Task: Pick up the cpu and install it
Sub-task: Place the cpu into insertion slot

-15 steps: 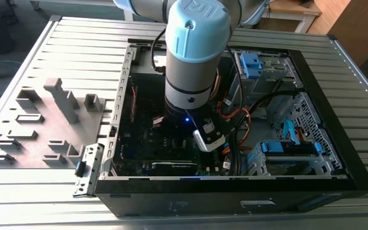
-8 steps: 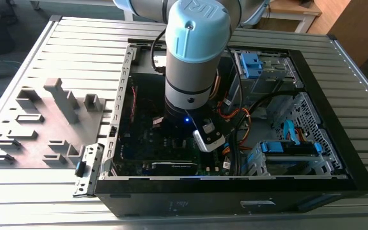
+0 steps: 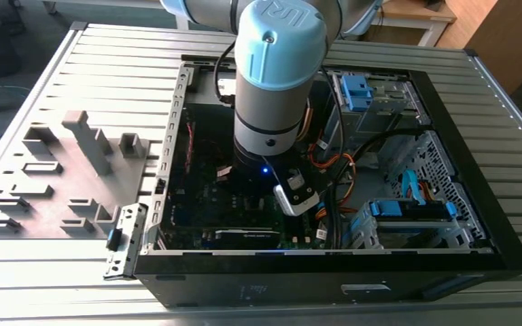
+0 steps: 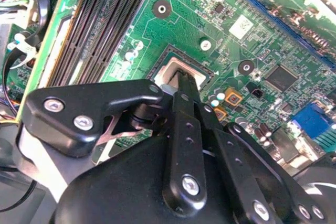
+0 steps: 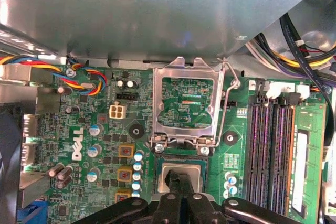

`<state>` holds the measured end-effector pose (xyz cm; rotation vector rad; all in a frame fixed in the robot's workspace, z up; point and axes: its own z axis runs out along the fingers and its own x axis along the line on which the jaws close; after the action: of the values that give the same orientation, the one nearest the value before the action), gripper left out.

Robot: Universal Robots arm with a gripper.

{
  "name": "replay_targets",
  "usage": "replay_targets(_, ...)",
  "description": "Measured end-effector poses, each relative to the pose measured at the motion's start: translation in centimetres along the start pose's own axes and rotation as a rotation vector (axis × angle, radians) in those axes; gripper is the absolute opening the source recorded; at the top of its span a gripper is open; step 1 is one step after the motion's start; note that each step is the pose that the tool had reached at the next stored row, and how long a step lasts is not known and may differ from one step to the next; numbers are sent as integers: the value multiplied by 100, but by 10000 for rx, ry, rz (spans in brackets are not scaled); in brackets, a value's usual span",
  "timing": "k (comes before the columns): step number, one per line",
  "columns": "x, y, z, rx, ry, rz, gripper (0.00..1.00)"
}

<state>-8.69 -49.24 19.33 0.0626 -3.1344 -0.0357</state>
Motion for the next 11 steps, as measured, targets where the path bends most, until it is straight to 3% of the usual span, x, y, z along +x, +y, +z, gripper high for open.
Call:
replay_targets(5, -1, 1, -10, -10, -5, -1, 11)
replay_targets(11, 0, 3, -80, -1, -4, -1, 11)
